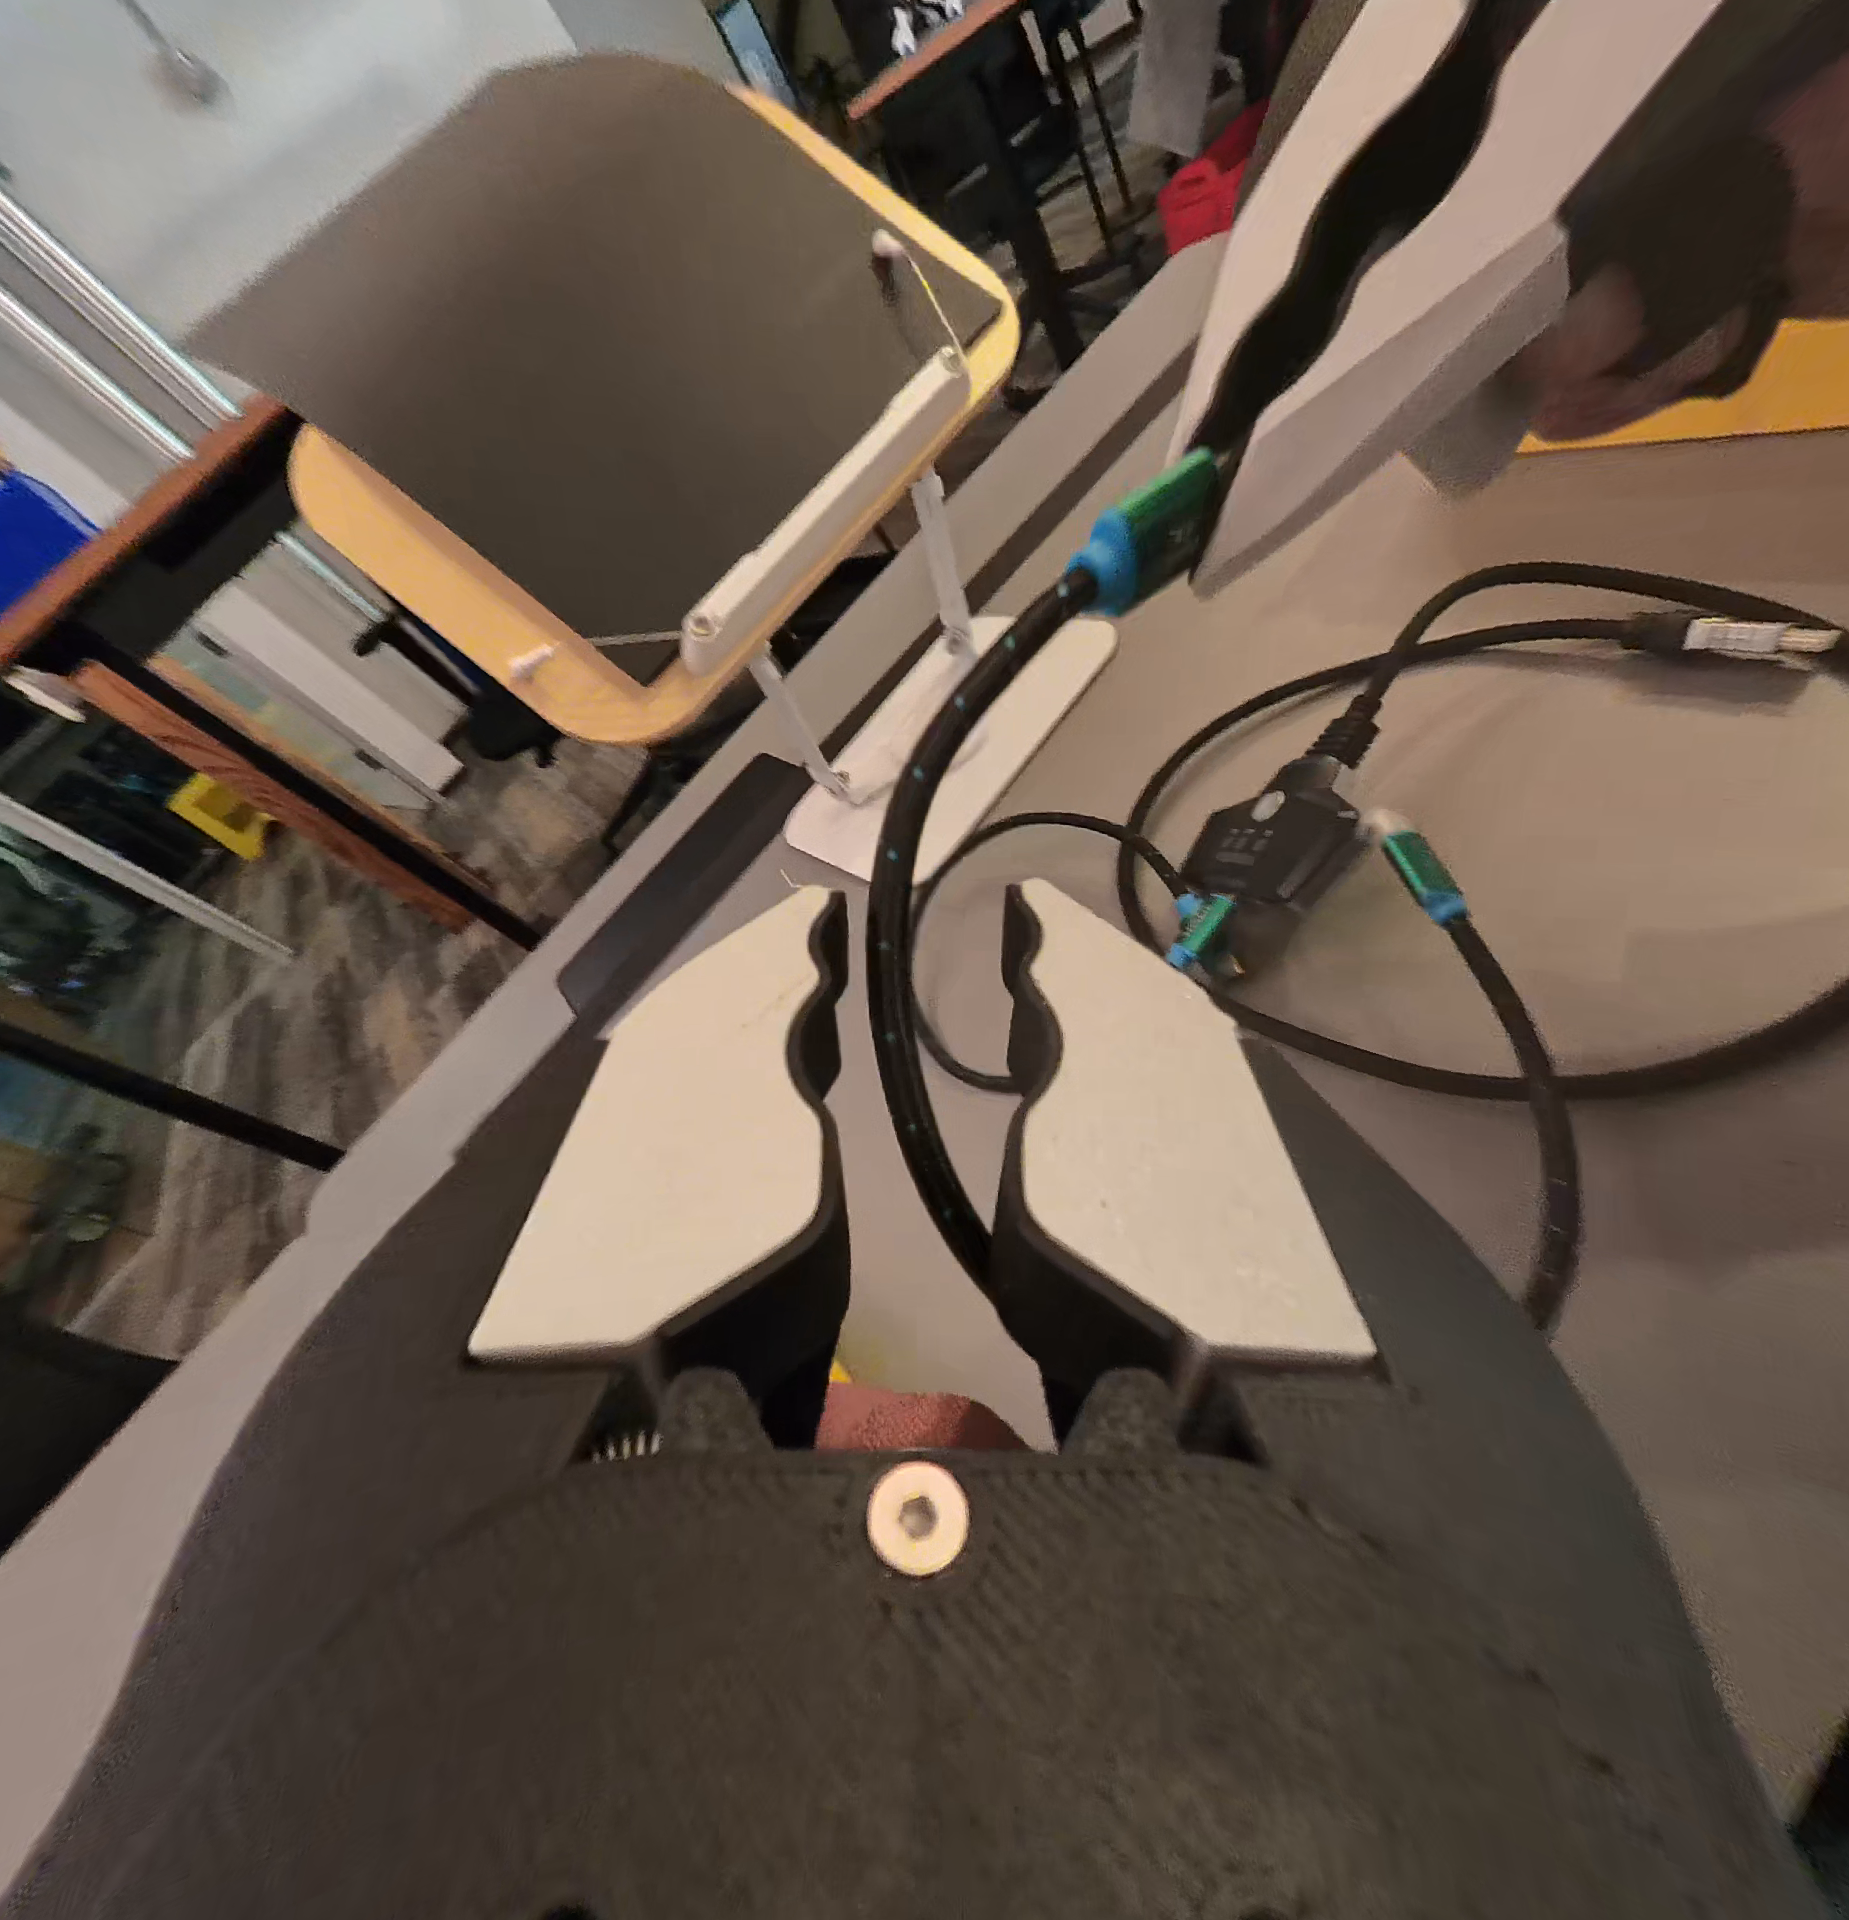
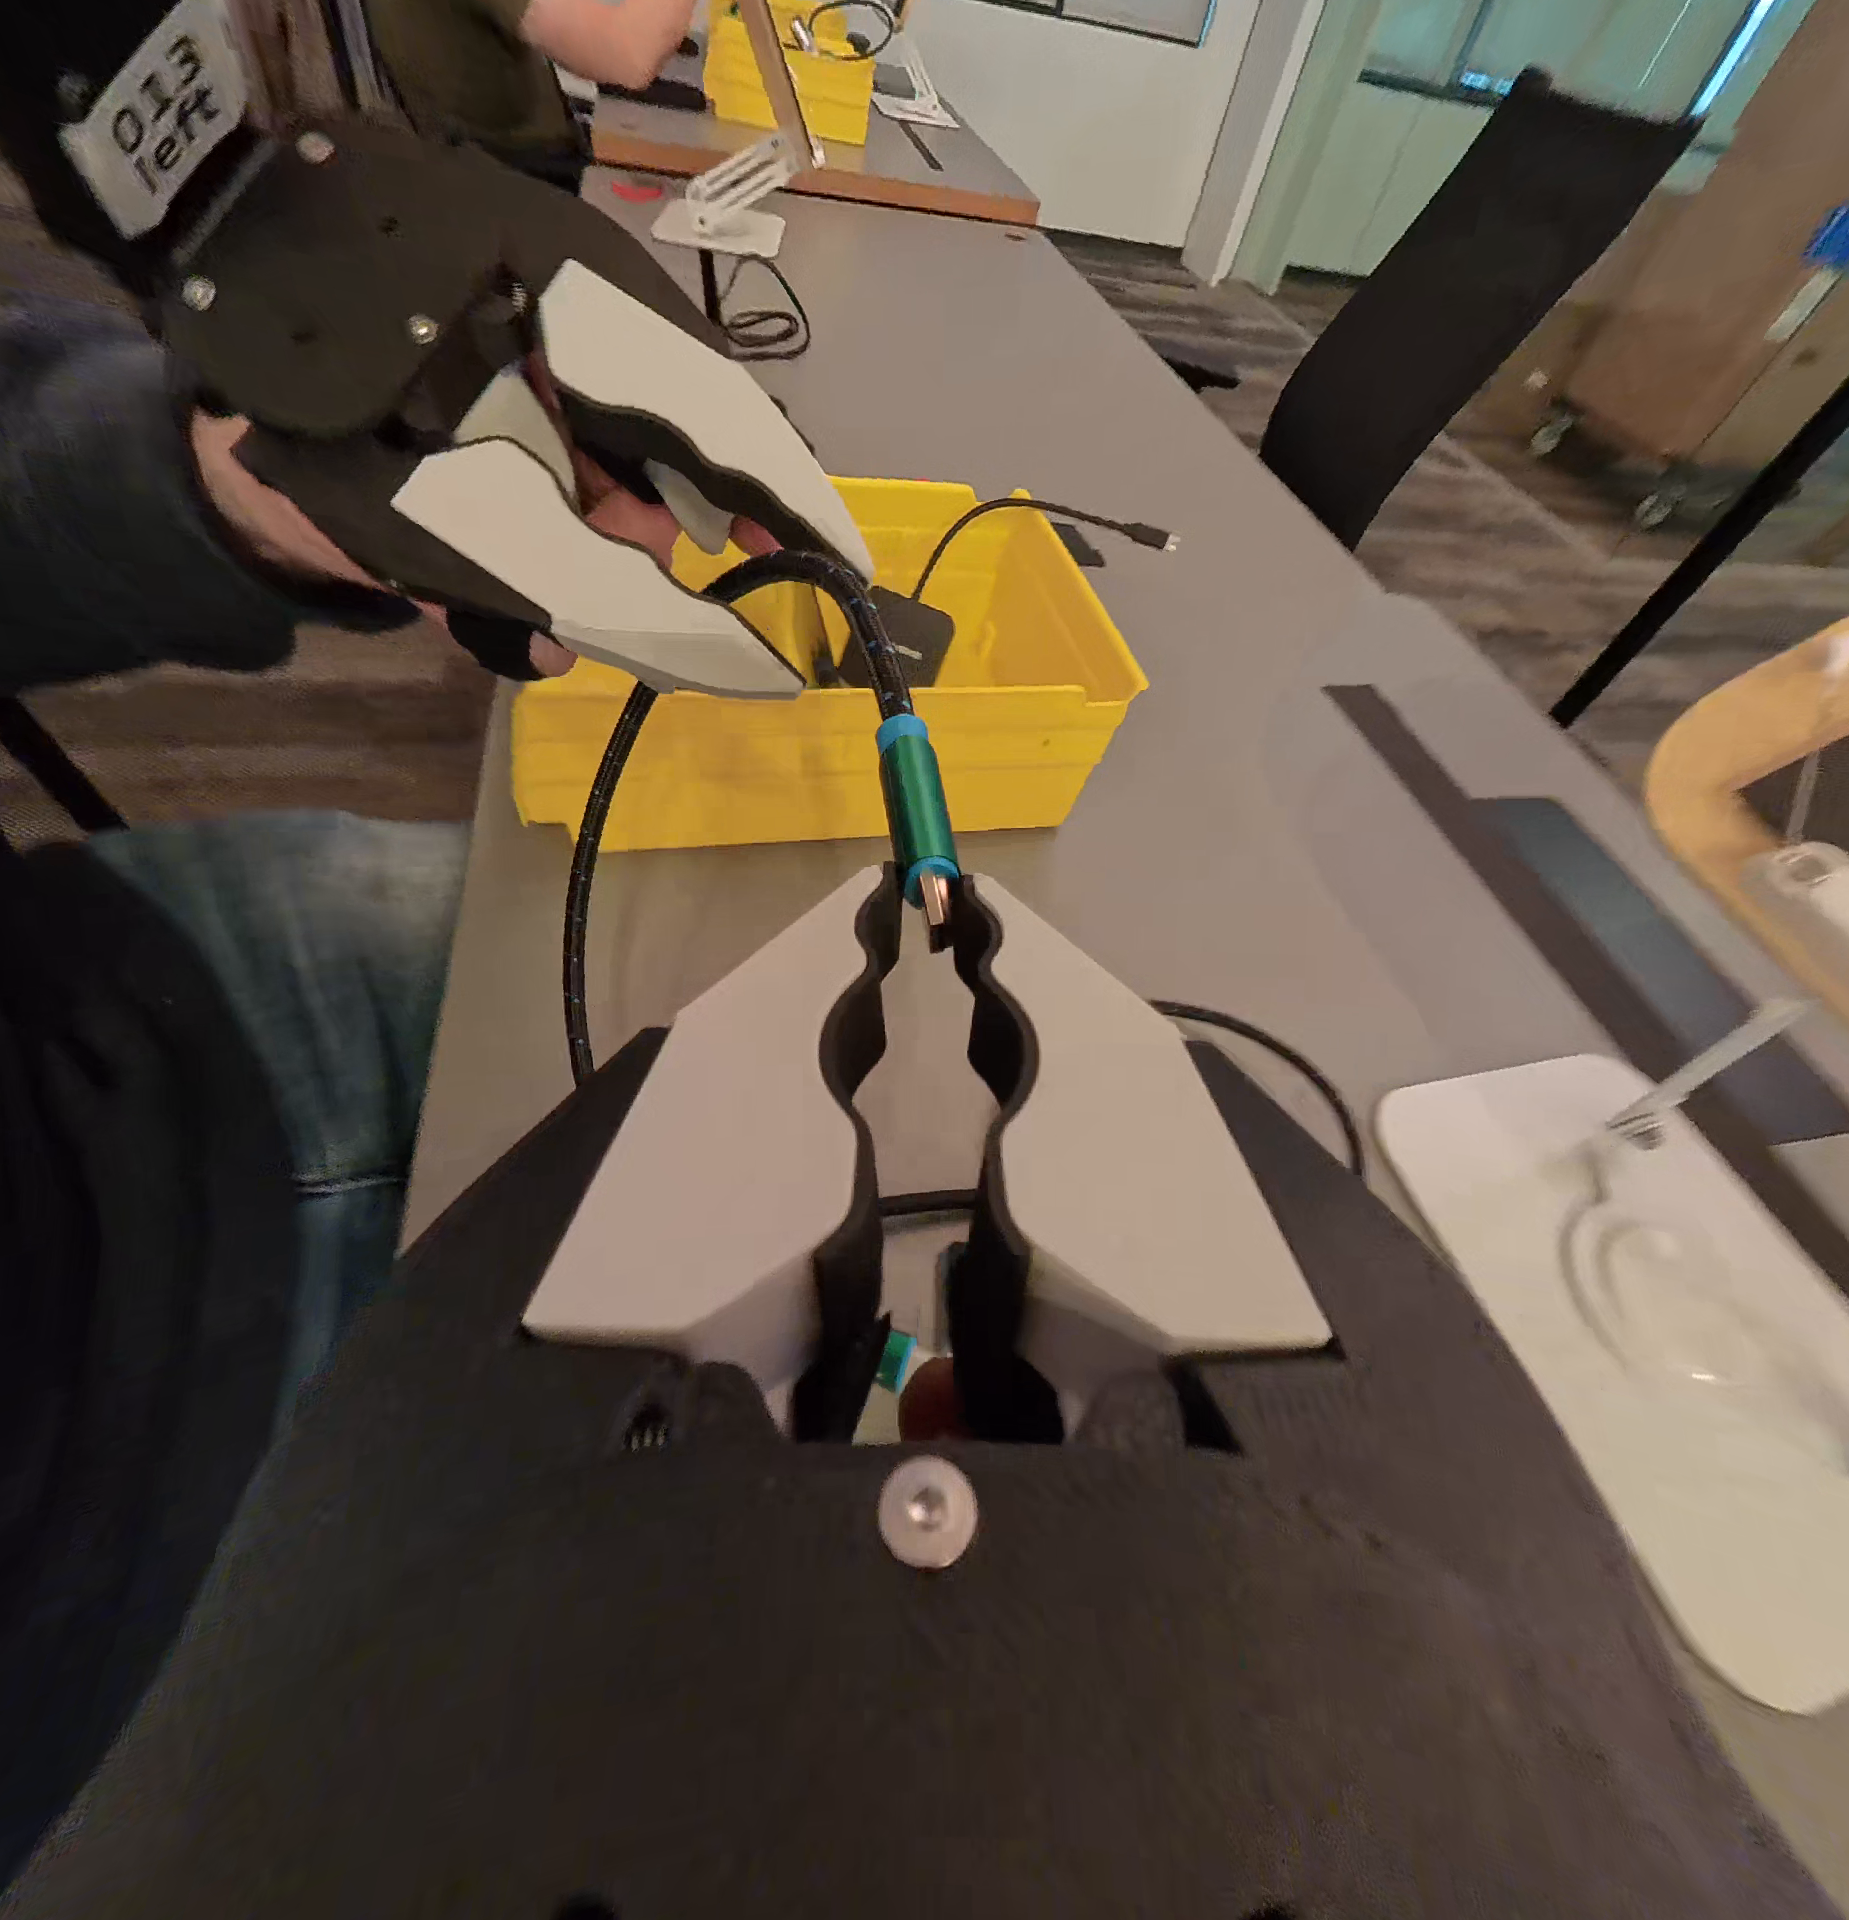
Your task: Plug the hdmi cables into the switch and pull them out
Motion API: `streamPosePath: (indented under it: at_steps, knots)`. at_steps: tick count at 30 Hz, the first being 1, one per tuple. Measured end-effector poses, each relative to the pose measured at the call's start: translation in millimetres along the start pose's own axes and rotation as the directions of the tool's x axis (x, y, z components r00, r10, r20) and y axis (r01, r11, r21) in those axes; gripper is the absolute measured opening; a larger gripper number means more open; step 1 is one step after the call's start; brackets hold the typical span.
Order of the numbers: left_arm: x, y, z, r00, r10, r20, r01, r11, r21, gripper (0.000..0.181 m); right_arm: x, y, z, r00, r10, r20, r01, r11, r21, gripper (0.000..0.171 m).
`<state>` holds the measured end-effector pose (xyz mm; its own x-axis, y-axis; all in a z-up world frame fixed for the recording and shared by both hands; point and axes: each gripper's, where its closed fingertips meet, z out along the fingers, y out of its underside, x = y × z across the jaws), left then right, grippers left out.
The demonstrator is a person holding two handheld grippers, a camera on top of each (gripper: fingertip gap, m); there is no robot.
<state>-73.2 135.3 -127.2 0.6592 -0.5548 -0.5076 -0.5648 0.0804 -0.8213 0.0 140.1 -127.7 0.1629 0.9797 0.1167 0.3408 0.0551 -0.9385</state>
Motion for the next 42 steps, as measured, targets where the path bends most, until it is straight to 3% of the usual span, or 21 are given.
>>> streamPosePath:
  at_steps: [3,8,12,16,24,29,31,34,36,42]
  knots:
    - [0.9,-11.8,-2.1,0.986,0.146,0.084,-0.147,0.989,0.008,0.032,-2.5,5.6,3.8,0.991,0.119,0.065,-0.119,0.993,0.000,0.009]
    - [18.9,-27.8,9.6,0.863,0.480,0.156,-0.476,0.877,-0.066,0.033,-12.1,11.1,12.4,0.955,0.252,0.156,-0.252,0.968,-0.019,0.009]
    - [19.2,-19.7,20.2,0.805,0.568,0.174,-0.549,0.823,-0.147,0.035,-20.2,13.4,17.4,0.921,0.328,0.211,-0.328,0.944,-0.039,0.008]
    - [17.2,-19.1,18.6,0.657,0.713,0.243,-0.683,0.700,-0.209,0.027,-25.3,12.4,21.0,0.859,0.428,0.280,-0.436,0.899,-0.034,0.009]
    - [31.2,-4.7,24.7,0.593,0.788,0.164,-0.766,0.615,-0.187,0.009,-29.7,24.2,23.2,0.809,0.484,0.334,-0.486,0.870,-0.083,0.008]
    - [35.0,9.0,27.6,0.619,0.781,0.079,-0.756,0.620,-0.209,0.006,-26.1,30.6,28.0,0.852,0.434,0.291,-0.426,0.900,-0.097,0.009]
    - [32.8,10.6,29.6,0.662,0.745,0.078,-0.718,0.661,-0.217,0.006,-19.5,29.4,29.2,0.879,0.405,0.253,-0.399,0.914,-0.077,0.009]
    - [25.5,15.1,31.4,0.761,0.646,0.057,-0.621,0.751,-0.226,0.005,-9.1,31.1,25.8,0.935,0.318,0.156,-0.310,0.948,-0.077,0.030]
    - [13.5,18.8,31.3,0.800,0.596,0.070,-0.565,0.787,-0.246,0.005,-11.6,27.9,19.6,0.959,0.251,0.129,-0.241,0.966,-0.090,0.029]
    - [-10.7,12.1,28.1,0.906,0.398,0.144,-0.365,0.906,-0.213,0.006,-55.1,15.9,27.7,0.947,0.224,0.230,-0.201,0.972,-0.120,0.028]
